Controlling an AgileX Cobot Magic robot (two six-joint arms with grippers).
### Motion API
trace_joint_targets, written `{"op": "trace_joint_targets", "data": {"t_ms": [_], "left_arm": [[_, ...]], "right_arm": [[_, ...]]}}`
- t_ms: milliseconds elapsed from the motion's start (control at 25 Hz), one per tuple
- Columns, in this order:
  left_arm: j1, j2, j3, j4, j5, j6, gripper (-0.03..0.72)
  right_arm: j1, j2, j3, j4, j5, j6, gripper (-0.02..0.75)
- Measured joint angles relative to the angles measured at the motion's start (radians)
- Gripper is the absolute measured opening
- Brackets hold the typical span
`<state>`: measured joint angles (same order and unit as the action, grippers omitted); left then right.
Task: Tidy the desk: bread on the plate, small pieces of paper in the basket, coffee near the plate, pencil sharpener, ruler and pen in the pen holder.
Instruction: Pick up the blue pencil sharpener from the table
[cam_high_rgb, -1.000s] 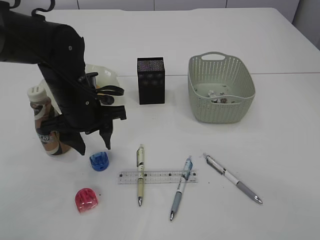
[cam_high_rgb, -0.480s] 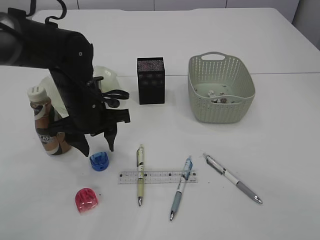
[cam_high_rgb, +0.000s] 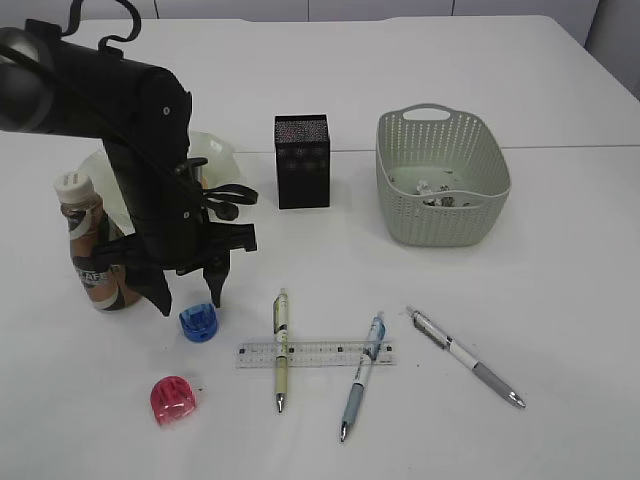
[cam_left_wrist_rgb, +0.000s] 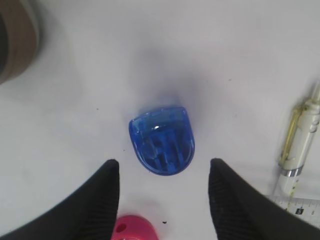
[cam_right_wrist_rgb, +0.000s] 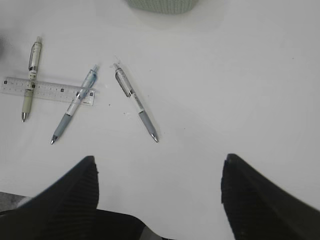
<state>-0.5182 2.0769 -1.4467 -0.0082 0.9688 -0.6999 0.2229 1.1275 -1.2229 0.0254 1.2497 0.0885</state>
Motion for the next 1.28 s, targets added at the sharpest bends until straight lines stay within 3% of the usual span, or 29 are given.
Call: {"op": "trace_joint_targets", "data": {"t_ms": [720, 1120, 1280], "left_arm": [[0.0, 0.0, -0.002, 0.028, -0.019, 0.0, 0.417], [0.0, 0.0, -0.002, 0.008, -0.021, 0.0, 0.286], [0.0, 0.0, -0.002, -0.011, -0.021, 0.0, 0.334]], "right_arm": [[0.0, 0.0, 0.0, 0.0, 0.0, 0.0, 0.561], [0.0, 0.0, 0.0, 0.01, 0.0, 0.0, 0.561], [0.0, 0.0, 0.0, 0.012, 0.0, 0.0, 0.561]]}}
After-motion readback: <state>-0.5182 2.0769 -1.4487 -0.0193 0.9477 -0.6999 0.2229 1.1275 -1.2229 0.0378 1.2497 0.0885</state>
